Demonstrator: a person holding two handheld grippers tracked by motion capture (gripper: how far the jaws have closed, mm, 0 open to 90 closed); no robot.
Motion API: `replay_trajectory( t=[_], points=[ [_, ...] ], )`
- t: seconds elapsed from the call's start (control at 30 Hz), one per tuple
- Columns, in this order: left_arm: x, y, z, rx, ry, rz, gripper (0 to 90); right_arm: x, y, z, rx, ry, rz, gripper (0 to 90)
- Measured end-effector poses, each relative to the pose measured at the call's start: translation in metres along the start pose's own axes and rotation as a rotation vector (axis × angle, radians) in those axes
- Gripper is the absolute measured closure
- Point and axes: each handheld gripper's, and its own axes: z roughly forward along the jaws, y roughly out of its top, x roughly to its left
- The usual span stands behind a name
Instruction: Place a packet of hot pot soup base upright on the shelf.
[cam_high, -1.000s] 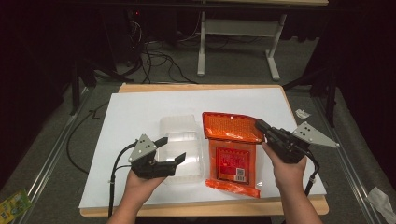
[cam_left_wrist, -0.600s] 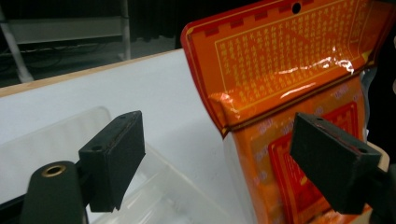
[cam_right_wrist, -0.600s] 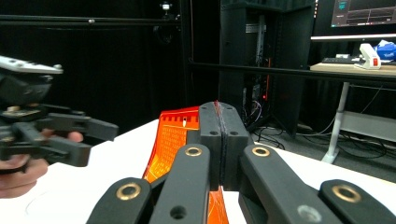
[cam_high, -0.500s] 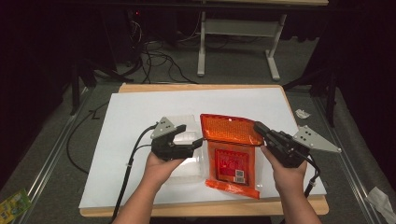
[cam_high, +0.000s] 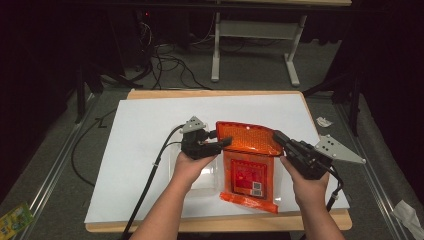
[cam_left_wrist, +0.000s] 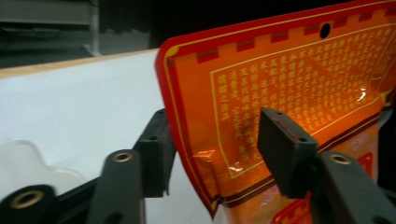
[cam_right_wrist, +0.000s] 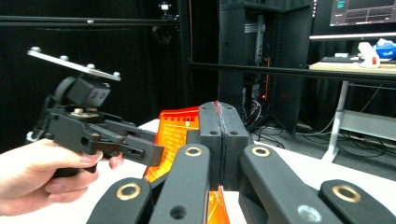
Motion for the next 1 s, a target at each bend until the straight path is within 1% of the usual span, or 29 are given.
replay_trajectory(
  t=[0.03, 0.07, 0.1, 0.13, 0.17, 0.2, 0.23, 0.27, 0.3, 0.37, 0.4, 0.47, 0.53, 0.57, 0.63, 0.7, 0.8, 0.83, 0.87, 0.9, 0.93, 0.97, 1.0],
  points=[
    [0.000, -0.001, -0.003, -0.010, -0.001, -0.009, 61.1, -0.002, -0.001, -0.001, 0.000, -0.008, 0.002, 90.0],
    [-0.001, -0.002, -0.005, -0.013, -0.001, -0.005, 61.1, -0.002, -0.001, -0.001, 0.000, -0.008, 0.002, 90.0],
    [-0.002, -0.003, -0.008, -0.020, 0.008, 0.015, 71.4, -0.004, -0.002, -0.003, 0.002, -0.015, 0.008, 90.0],
    [-0.004, -0.003, -0.012, -0.029, 0.010, 0.035, 76.4, -0.005, -0.003, -0.003, 0.000, -0.018, 0.014, 90.0],
    [-0.010, -0.004, -0.017, -0.044, 0.008, 0.064, 81.8, -0.007, -0.004, -0.004, 0.001, -0.020, 0.017, 90.0],
    [-0.010, -0.004, -0.017, -0.044, 0.008, 0.064, 85.6, -0.008, -0.005, -0.004, 0.004, -0.025, 0.020, 90.0],
    [-0.017, -0.004, -0.022, -0.057, 0.006, 0.098, 89.3, -0.009, -0.005, -0.005, 0.007, -0.028, 0.024, 90.0],
    [-0.022, -0.004, -0.024, -0.059, 0.013, 0.119, 90.0, -0.010, -0.006, -0.005, 0.007, -0.031, 0.026, 90.0],
    [-0.022, -0.004, -0.024, -0.059, 0.013, 0.119, 90.0, -0.011, -0.007, -0.006, 0.010, -0.038, 0.029, 90.0],
    [-0.029, -0.006, -0.028, -0.067, 0.008, 0.145, 90.0, -0.011, -0.008, -0.007, 0.013, -0.040, 0.027, 90.0],
    [-0.032, -0.006, -0.030, -0.071, 0.010, 0.158, 90.0, -0.013, -0.010, -0.009, 0.019, -0.050, 0.028, 90.0],
    [-0.039, -0.008, -0.033, -0.078, 0.017, 0.176, 90.0, -0.014, -0.011, -0.011, 0.020, -0.051, 0.031, 90.0],
    [-0.044, -0.010, -0.034, -0.088, 0.023, 0.187, 90.0, -0.015, -0.012, -0.016, 0.022, -0.061, 0.031, 90.0],
    [-0.046, -0.011, -0.035, -0.092, 0.023, 0.191, 90.0, -0.015, -0.012, -0.016, 0.022, -0.061, 0.031, 90.0],
    [-0.050, -0.012, -0.035, -0.100, 0.013, 0.196, 90.0, -0.016, -0.014, -0.021, 0.030, -0.063, 0.025, 90.0],
    [-0.052, -0.013, -0.035, -0.102, 0.014, 0.201, 90.0, -0.017, -0.014, -0.023, 0.031, -0.061, 0.027, 90.0],
    [-0.056, -0.014, -0.035, -0.107, 0.015, 0.215, 90.0, -0.019, -0.015, -0.028, 0.045, -0.065, 0.038, 84.4],
    [-0.056, -0.014, -0.035, -0.107, 0.015, 0.219, 90.0, -0.020, -0.016, -0.030, 0.049, -0.061, 0.042, 81.2],
    [-0.057, -0.014, -0.035, -0.107, 0.017, 0.222, 90.0, -0.021, -0.017, -0.033, 0.057, -0.069, 0.048, 75.7],
    [-0.058, -0.014, -0.035, -0.106, 0.021, 0.227, 90.0, -0.022, -0.017, -0.035, 0.064, -0.075, 0.053, 73.2],
    [-0.058, -0.014, -0.035, -0.106, 0.022, 0.229, 90.0, -0.022, -0.017, -0.035, 0.064, -0.075, 0.053, 73.2],
    [-0.058, -0.014, -0.035, -0.105, 0.021, 0.228, 90.0, -0.023, -0.018, -0.036, 0.066, -0.074, 0.055, 70.8],
    [-0.058, -0.014, -0.035, -0.105, 0.022, 0.228, 90.0, -0.024, -0.019, -0.037, 0.074, -0.083, 0.052, 68.6]
  ],
)
